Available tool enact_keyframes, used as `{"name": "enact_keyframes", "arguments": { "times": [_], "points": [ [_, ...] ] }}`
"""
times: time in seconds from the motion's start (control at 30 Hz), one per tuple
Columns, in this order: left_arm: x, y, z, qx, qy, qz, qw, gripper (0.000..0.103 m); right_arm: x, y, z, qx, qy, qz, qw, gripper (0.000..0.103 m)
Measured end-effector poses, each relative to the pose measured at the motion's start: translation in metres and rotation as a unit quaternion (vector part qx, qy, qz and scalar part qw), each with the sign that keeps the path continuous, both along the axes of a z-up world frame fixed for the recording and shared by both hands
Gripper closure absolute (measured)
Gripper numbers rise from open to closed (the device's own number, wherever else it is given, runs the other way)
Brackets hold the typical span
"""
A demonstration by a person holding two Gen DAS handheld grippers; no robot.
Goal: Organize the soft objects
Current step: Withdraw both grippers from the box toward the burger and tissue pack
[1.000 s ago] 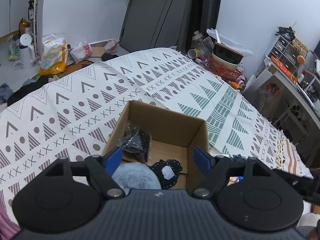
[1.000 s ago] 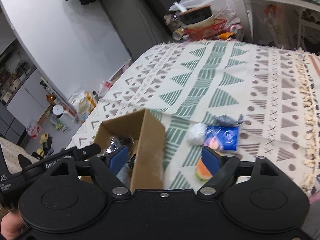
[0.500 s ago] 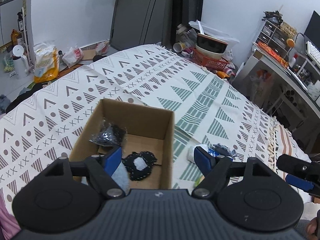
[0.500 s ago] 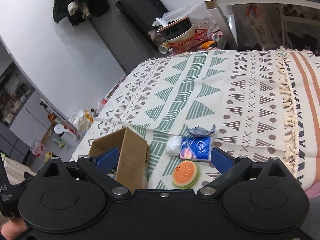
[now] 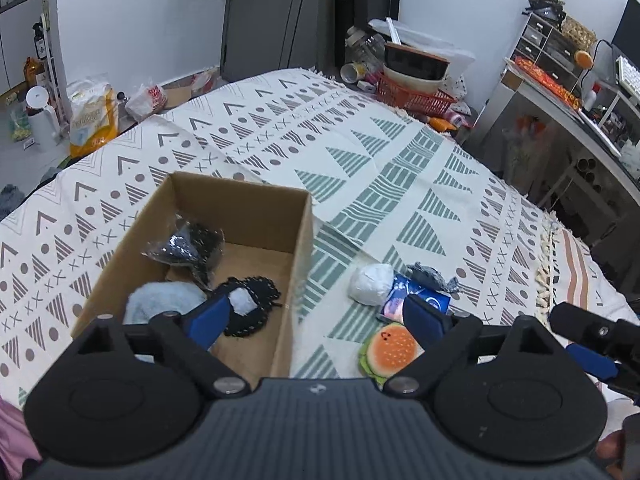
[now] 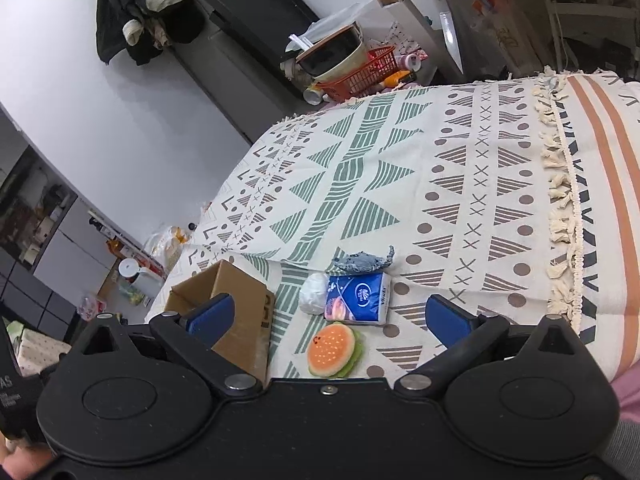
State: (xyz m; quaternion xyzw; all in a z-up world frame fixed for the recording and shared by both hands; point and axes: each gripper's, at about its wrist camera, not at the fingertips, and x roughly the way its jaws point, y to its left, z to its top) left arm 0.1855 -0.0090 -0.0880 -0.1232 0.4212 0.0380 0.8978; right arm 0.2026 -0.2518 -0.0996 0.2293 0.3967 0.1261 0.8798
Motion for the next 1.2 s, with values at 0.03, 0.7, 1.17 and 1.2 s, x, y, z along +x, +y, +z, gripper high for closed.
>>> {"name": "enact_keyframes", "arguments": {
  "times": [0.03, 0.7, 1.17, 1.2],
  "points": [
    [0.000, -0.004, -0.001, 0.001, 0.000, -0.002, 1.0000, 0.010, 0.001, -0.001, -0.003, -0.002, 0.002, 0.001, 1.000, 0.000],
    [0.011, -0.050, -0.032, 0.028, 0.010, 0.029, 0.9991, 0.001, 0.033, -0.030, -0.062, 0.095, 0.069, -0.018, 0.993, 0.000],
    [0.022, -0.077, -0.051, 0.026, 0.057, 0.020, 0.9978, 0.001, 0.058, -0.038, -0.088, 0.148, 0.099, -0.017, 0.984, 0.000],
    [0.023, -0.077, -0.054, 0.025, 0.058, 0.022, 0.9978, 0.001, 0.059, -0.038, -0.090, 0.149, 0.102, -0.015, 0.983, 0.000]
  ]
}}
